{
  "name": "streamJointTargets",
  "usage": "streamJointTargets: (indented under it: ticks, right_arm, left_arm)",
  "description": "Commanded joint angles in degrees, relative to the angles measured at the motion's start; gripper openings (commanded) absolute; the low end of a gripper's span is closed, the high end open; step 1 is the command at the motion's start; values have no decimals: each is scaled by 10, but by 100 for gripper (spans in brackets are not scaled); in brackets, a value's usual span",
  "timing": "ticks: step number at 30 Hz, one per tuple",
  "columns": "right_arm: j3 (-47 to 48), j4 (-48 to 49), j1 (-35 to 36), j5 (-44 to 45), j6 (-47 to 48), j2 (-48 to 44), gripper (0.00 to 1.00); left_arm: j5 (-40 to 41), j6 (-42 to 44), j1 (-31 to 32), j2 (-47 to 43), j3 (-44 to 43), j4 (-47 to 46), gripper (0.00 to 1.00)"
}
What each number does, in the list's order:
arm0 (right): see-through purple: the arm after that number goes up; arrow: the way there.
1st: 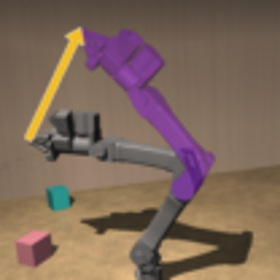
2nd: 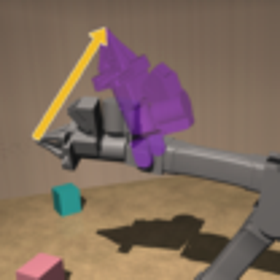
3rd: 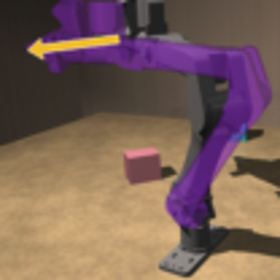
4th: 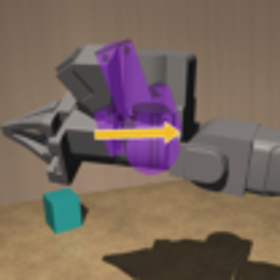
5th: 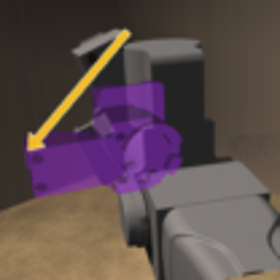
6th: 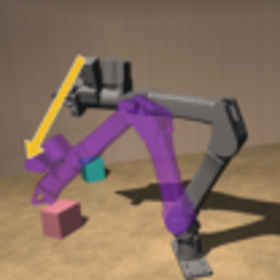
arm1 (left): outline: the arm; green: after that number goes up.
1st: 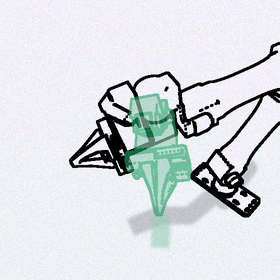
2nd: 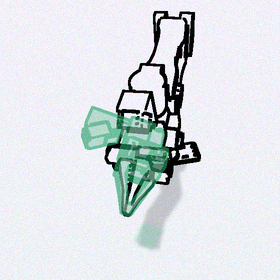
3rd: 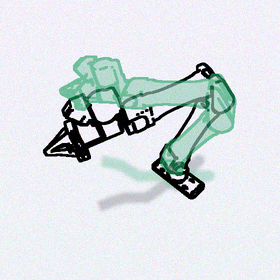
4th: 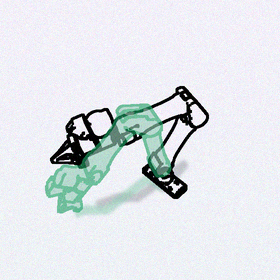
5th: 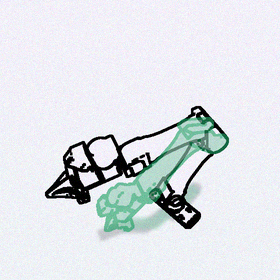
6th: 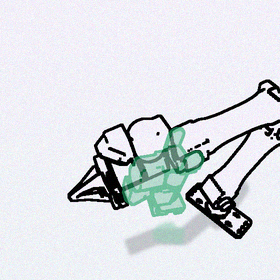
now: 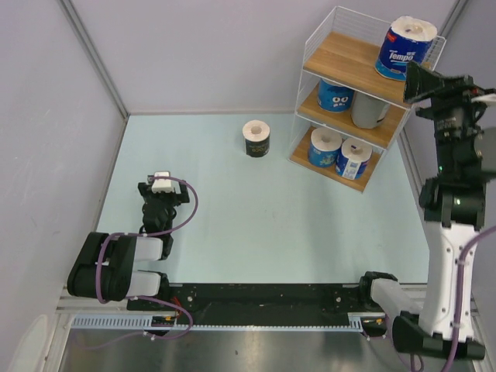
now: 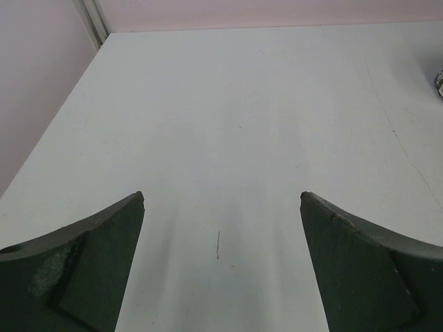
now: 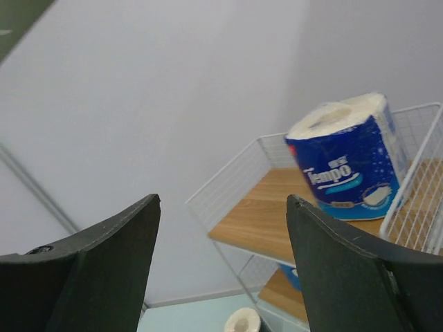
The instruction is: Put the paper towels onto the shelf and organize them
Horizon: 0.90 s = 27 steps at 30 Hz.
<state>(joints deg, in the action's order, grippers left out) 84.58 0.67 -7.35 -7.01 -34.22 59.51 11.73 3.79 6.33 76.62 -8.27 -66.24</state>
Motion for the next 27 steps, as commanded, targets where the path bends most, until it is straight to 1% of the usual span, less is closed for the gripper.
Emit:
streamJointTargets:
  ticks: [1,3,4,5,6,8,9,10,12,14,15,17,18,19,20,21,23,27]
  right_arm:
    - [-34,-79,1,-91,-10,-75,79]
    - [-62,-124,1,-128,1,-105,80]
    - [-65,-147,1,-169,8,-110,81]
    - [-68,-171,1,-185,16,-122,81]
    - [-71,-213,1,-200,43,-127,81]
    - [-71,-259,1,-211,68,-139,82]
    - [-71,-299,1,-211,76,-148,84]
    - [-76,-313,1,-223,83,-152,85]
    - [-88,-328,1,-251,85,-162,85]
    - [-114,-329,1,-294,84,-169,85]
    - [-121,-331,3,-299,84,-176,86]
    - [-144,-325,8,-299,78,-187,86]
    - [-153,-319,9,-299,72,-193,86]
    - [-162,-313,9,-306,69,-205,86]
    - [-175,-306,9,-311,64,-208,86]
    - [-179,-306,9,-316,64,-210,86]
    - [-187,-311,9,-322,69,-216,86]
    - [-192,-332,10,-305,85,-220,86]
  left_arm:
    - [0,-12,-3,1,-9,-29,100]
    - [2,-11,-3,1,-6,-33,100]
    - [4,-11,-2,1,-5,-36,100]
    - [6,-9,-1,-6,-3,-44,100]
    - [7,-5,1,-16,0,-35,100]
    - [9,-9,3,-55,-2,7,100]
    - [12,-12,3,-93,-8,61,100]
    - [15,-12,4,-109,-21,94,100]
    - [14,-21,4,-158,-31,163,100]
    - [15,-32,8,-193,-41,196,100]
    - [17,-60,10,-226,-47,235,100]
    - [29,-97,12,-259,-68,275,100]
    - [34,-142,12,-270,-75,303,100]
    - [32,-161,12,-290,-81,306,100]
    - [30,-178,12,-294,-82,304,100]
    - [23,-226,12,-298,-87,310,100]
    - [1,-262,11,-286,-112,313,100]
    - [-129,-316,-13,-213,-183,314,100]
